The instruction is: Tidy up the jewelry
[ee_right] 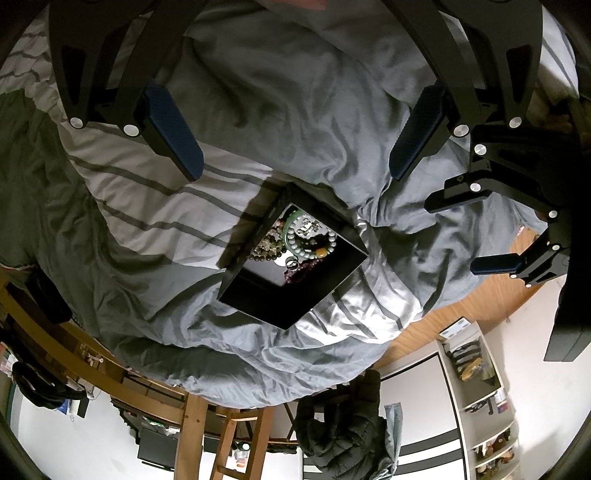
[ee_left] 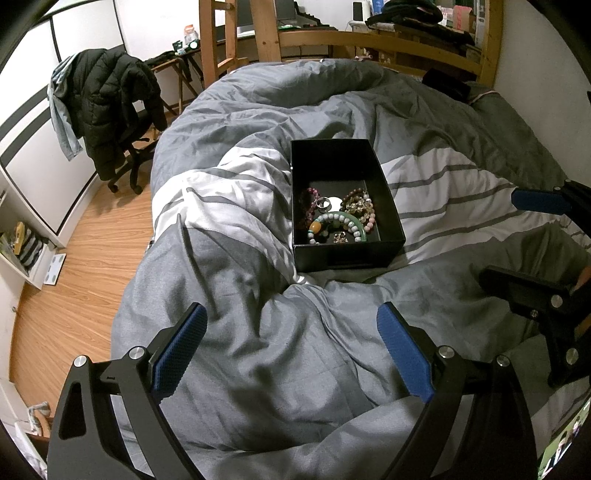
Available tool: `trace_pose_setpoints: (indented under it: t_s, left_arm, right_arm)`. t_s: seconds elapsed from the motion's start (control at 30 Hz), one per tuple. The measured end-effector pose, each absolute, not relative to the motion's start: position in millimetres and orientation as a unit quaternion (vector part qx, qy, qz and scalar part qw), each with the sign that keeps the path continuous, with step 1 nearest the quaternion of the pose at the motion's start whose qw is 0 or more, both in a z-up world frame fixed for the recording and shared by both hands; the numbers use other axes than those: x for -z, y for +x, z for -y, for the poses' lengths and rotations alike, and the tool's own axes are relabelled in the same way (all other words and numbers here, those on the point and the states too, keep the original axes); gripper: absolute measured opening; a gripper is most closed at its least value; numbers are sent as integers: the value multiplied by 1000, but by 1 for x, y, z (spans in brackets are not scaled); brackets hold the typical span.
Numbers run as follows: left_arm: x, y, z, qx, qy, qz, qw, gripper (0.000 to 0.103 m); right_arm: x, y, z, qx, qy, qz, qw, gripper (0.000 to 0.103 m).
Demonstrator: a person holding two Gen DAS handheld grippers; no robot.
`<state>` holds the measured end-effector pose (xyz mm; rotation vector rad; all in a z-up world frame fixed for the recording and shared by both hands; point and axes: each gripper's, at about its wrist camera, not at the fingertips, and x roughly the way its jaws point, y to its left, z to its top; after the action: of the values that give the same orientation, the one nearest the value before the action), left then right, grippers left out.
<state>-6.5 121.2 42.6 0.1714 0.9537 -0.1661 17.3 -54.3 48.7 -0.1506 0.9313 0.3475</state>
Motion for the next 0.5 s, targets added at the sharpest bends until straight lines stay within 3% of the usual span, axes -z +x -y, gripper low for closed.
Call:
trace_pose_setpoints:
  t_s: [0.5]
  left_arm:
    - [-41,-7,-122,81,83,-458,881,92]
  right_arm:
    - [-48,17,55,-167,-72,-446,876,99]
